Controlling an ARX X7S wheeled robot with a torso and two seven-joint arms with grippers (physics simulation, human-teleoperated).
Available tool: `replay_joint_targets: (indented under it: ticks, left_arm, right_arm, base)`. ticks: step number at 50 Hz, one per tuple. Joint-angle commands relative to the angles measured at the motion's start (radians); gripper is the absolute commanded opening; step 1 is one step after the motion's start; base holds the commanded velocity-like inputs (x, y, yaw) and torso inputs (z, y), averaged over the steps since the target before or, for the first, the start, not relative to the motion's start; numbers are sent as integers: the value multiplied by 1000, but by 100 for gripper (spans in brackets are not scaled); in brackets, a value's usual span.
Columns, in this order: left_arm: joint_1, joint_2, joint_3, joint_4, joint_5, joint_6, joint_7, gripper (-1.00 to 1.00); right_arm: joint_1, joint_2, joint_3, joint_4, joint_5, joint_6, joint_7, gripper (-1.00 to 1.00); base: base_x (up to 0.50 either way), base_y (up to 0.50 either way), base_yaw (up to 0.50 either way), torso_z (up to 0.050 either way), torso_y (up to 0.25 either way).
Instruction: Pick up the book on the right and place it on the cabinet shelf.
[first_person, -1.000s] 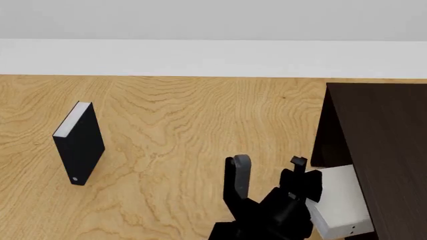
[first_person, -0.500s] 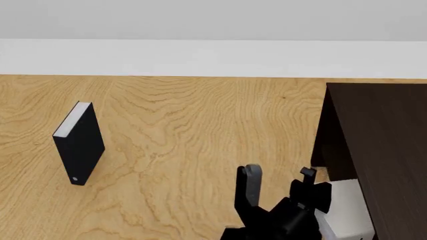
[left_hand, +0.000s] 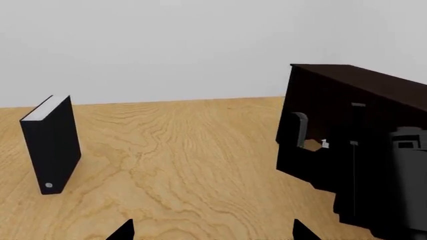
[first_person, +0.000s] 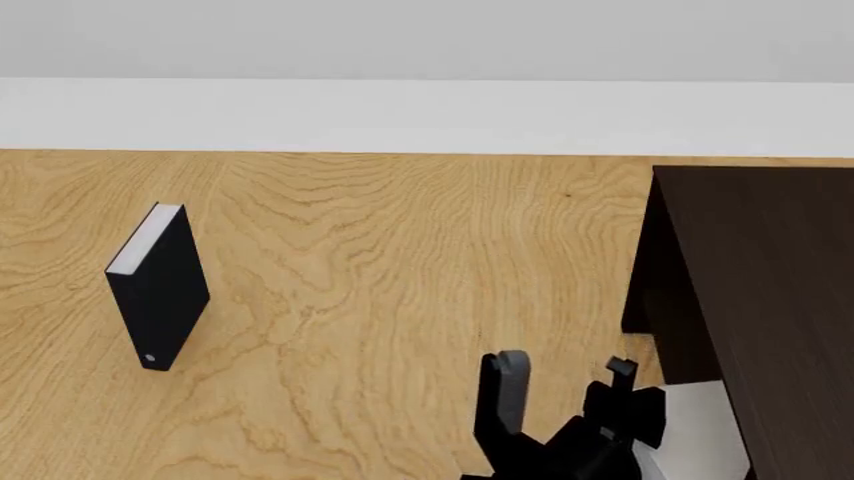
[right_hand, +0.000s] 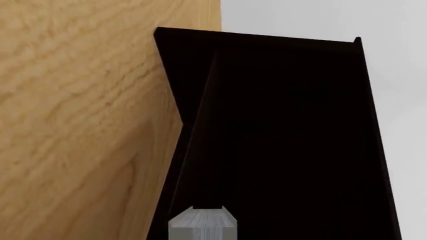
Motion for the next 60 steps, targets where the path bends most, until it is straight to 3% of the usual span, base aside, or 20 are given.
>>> replay_joint_targets:
  ticks: [1, 25, 26, 60]
  left_arm:
    - [-1, -2, 4, 0, -1, -2, -4, 100]
    - [-6, -10, 10, 9, -6, -7, -12, 100]
    - [-6, -11, 10, 10, -6, -6, -12, 100]
    - [-9, -19, 14, 11, -16, -4, -23, 100]
  right_arm:
    - [-2, 0, -46, 45, -34, -1, 10, -100]
    - [7, 0, -40, 58, -9, -32, 3, -100]
    - [5, 0, -49, 49, -12, -23, -11, 100]
    - [-6, 0, -69, -95, -55, -53, -25, 100]
  base:
    - [0, 0, 0, 10, 0]
    - [0, -1, -2, 0, 0]
    - [0, -3, -3, 0, 0]
    - [0, 0, 0, 0, 0]
